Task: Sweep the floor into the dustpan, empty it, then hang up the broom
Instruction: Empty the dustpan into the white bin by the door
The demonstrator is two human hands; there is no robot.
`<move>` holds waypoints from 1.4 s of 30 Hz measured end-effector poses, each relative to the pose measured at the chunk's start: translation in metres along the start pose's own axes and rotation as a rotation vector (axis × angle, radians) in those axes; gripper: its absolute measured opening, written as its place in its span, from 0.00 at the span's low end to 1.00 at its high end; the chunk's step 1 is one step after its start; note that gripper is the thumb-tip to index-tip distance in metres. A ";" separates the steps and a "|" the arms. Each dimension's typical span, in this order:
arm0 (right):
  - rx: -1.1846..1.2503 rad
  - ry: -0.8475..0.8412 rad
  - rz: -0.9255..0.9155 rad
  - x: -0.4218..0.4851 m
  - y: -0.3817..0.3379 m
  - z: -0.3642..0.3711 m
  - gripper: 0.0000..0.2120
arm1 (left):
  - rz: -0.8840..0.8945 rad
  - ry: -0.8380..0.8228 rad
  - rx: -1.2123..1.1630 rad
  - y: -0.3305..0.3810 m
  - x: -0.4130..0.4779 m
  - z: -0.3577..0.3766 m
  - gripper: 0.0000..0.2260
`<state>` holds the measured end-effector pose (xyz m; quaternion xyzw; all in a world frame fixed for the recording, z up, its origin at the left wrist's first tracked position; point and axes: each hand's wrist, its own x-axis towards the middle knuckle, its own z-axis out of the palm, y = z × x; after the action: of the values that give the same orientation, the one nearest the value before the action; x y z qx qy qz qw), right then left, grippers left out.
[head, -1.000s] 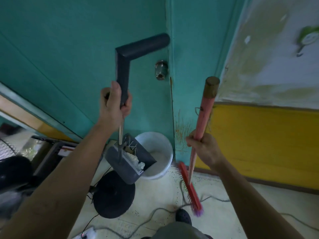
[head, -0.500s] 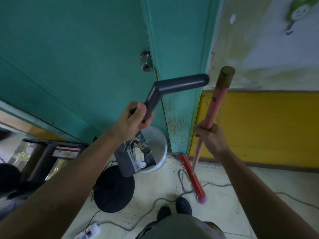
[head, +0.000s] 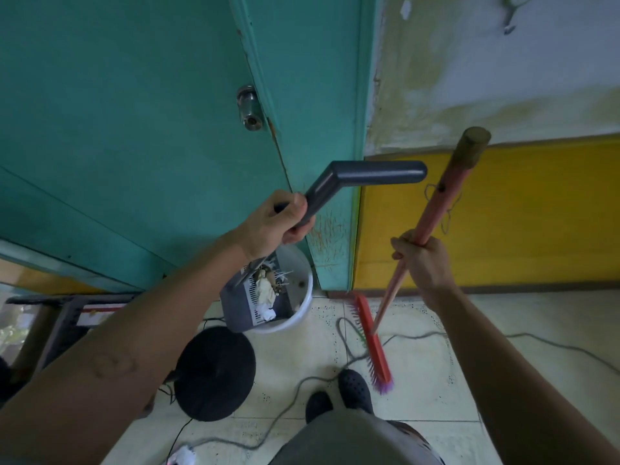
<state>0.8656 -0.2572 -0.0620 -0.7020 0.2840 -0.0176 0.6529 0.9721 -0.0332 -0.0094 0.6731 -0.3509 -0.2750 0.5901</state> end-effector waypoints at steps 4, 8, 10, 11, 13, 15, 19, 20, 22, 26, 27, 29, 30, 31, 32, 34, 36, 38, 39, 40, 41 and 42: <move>0.013 0.035 0.027 -0.003 0.005 -0.010 0.07 | -0.023 -0.049 0.019 0.002 0.009 0.003 0.36; 0.048 0.096 0.056 -0.003 0.010 -0.020 0.10 | -0.069 -0.139 0.017 0.004 0.020 0.010 0.33; 0.060 0.126 0.060 -0.004 0.012 -0.026 0.09 | -0.079 -0.186 0.027 0.004 0.026 0.015 0.33; 0.064 0.134 0.060 -0.004 0.014 -0.028 0.09 | -0.081 -0.197 0.037 0.004 0.028 0.016 0.34; 0.070 0.145 0.055 -0.005 0.016 -0.032 0.08 | -0.088 -0.208 0.061 0.002 0.031 0.020 0.37; 0.072 0.152 0.053 -0.006 0.019 -0.034 0.08 | -0.101 -0.222 0.072 -0.001 0.032 0.023 0.36; 0.100 0.174 0.063 -0.009 0.022 -0.041 0.11 | -0.115 -0.240 0.087 -0.002 0.037 0.031 0.33; 0.107 0.179 0.070 -0.009 0.023 -0.043 0.11 | -0.124 -0.235 0.097 -0.002 0.038 0.033 0.34; 0.131 0.192 0.082 -0.009 0.023 -0.047 0.10 | -0.128 -0.229 0.116 -0.003 0.040 0.035 0.38; 0.155 0.202 0.085 -0.009 0.022 -0.051 0.09 | -0.128 -0.230 0.118 -0.004 0.041 0.036 0.39; 0.154 0.202 0.085 -0.009 0.022 -0.051 0.09 | -0.129 -0.231 0.112 -0.004 0.042 0.037 0.39; 0.155 0.197 0.082 -0.008 0.022 -0.051 0.10 | -0.134 -0.233 0.101 -0.005 0.043 0.039 0.36; 0.155 0.192 0.082 -0.009 0.023 -0.050 0.10 | -0.139 -0.233 0.099 -0.006 0.043 0.040 0.36; 0.157 0.189 0.084 -0.009 0.023 -0.049 0.10 | -0.145 -0.232 0.101 -0.006 0.043 0.042 0.36; 0.160 0.189 0.086 -0.009 0.024 -0.049 0.10 | -0.150 -0.232 0.105 -0.006 0.044 0.043 0.36; 0.166 0.194 0.090 -0.009 0.025 -0.048 0.11 | -0.152 -0.238 0.115 -0.007 0.044 0.045 0.35; 0.175 0.195 0.094 -0.009 0.025 -0.047 0.11 | -0.150 -0.243 0.118 -0.006 0.045 0.044 0.37; 0.182 0.191 0.099 -0.008 0.026 -0.046 0.12 | -0.144 -0.246 0.115 -0.005 0.045 0.043 0.38; 0.181 0.192 0.102 -0.007 0.026 -0.046 0.12 | -0.142 -0.248 0.116 -0.005 0.045 0.042 0.38; 0.180 0.193 0.102 -0.007 0.025 -0.045 0.12 | -0.143 -0.249 0.117 -0.005 0.045 0.042 0.38; 0.177 0.195 0.102 -0.006 0.025 -0.045 0.12 | -0.146 -0.250 0.114 -0.005 0.046 0.042 0.38; 0.173 0.196 0.101 -0.006 0.025 -0.044 0.12 | -0.151 -0.251 0.111 -0.004 0.046 0.041 0.38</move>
<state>0.8337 -0.2943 -0.0767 -0.6228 0.3785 -0.0775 0.6803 0.9682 -0.0947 -0.0177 0.6894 -0.3851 -0.3809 0.4810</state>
